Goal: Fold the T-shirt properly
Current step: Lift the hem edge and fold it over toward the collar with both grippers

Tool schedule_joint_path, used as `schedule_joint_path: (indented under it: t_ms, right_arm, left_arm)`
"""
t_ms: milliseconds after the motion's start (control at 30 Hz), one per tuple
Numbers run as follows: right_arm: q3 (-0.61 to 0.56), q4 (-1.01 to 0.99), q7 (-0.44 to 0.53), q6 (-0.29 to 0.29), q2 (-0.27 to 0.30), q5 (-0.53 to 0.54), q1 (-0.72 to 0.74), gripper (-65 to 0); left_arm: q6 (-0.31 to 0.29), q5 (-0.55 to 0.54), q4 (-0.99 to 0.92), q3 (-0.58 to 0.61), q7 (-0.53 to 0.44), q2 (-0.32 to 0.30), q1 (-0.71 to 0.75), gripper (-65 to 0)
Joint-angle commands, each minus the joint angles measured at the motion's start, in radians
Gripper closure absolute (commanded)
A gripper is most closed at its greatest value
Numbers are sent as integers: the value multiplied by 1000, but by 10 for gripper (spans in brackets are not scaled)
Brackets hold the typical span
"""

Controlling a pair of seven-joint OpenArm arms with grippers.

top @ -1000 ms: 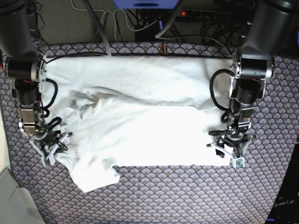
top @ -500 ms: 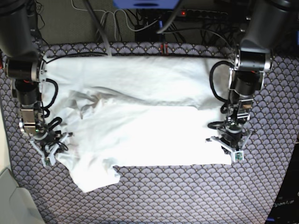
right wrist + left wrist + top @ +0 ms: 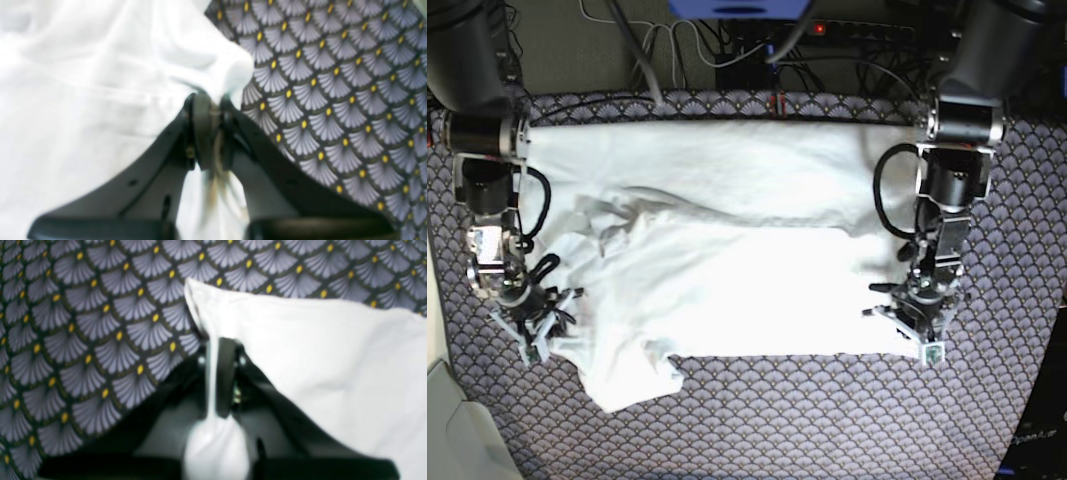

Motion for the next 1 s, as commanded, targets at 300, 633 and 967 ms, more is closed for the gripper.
schedule_joint_path:
  t_ms: [300,633,967]
  right_arm:
    - [44,293,-106,8,38,79,-98,-6]
    - [130,432,-108,8,50,79,-233,-6]
    - [167,587,-108,8,50,79,-347,-6]
  left_arm:
    - [1,4,291,-4,-26,-8,132,-4]
    - [1,5,359,-203,-24,-7,197,-4]
    - [0,-33,486,-207,119,-1,240,-4]
